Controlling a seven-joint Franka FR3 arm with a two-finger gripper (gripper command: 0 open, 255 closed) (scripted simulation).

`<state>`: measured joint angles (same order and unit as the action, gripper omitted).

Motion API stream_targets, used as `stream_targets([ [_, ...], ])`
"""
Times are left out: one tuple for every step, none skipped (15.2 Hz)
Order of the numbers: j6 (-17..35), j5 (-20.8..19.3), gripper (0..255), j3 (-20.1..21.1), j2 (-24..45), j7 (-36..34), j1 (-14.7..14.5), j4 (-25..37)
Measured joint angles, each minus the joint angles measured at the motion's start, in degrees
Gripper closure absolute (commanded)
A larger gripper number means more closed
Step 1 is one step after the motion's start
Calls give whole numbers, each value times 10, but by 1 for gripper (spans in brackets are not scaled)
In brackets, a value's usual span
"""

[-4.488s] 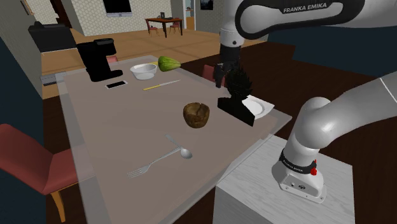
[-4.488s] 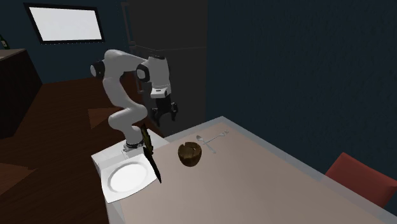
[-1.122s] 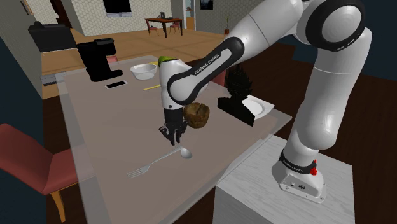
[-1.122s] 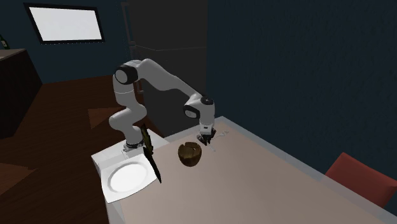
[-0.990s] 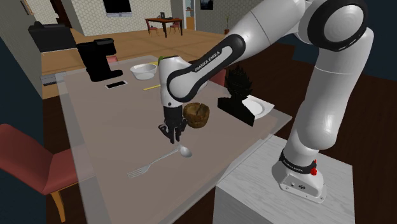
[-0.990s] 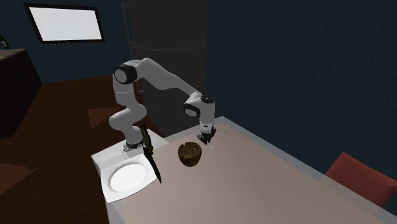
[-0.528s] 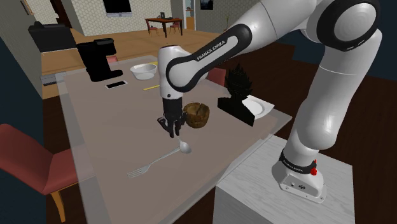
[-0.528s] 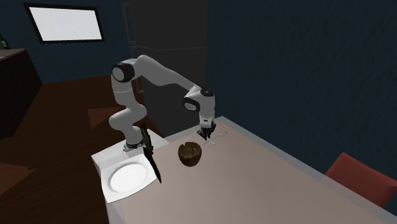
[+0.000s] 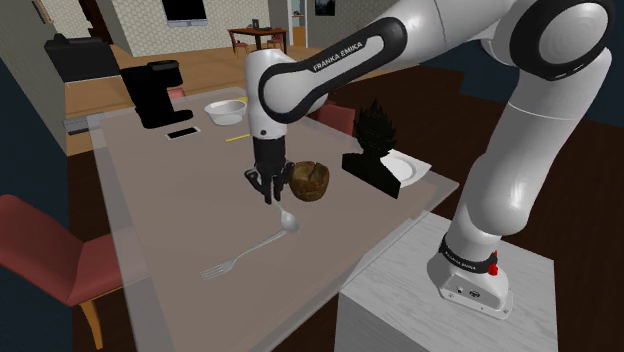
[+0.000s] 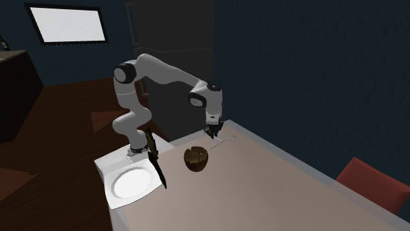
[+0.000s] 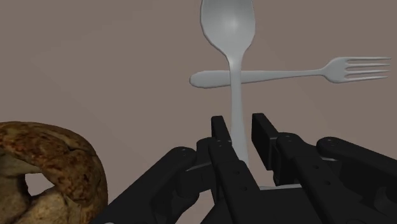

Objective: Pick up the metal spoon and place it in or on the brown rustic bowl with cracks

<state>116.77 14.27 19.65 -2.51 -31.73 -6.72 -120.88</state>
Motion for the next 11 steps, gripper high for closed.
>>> stream_targets([
  [-8,0,255,0,-2,-2,0,6],
  [-16,0,255,-1,-5,-2,0,11],
  [-23,0,255,-1,-8,-3,1,14],
  [-30,0,255,-1,-11,-4,1,19],
  [-37,1,255,-2,-14,-5,1,24],
  [-45,0,255,-2,-15,-6,1,30],
  [-53,-1,255,-3,-15,-7,2,38],
  [-61,-1,255,-3,-17,-8,2,45],
  [-68,-1,255,-3,-19,-10,2,50],
  [-75,-1,255,-4,-21,-10,3,56],
  [-82,-1,255,-4,-23,-11,3,60],
])
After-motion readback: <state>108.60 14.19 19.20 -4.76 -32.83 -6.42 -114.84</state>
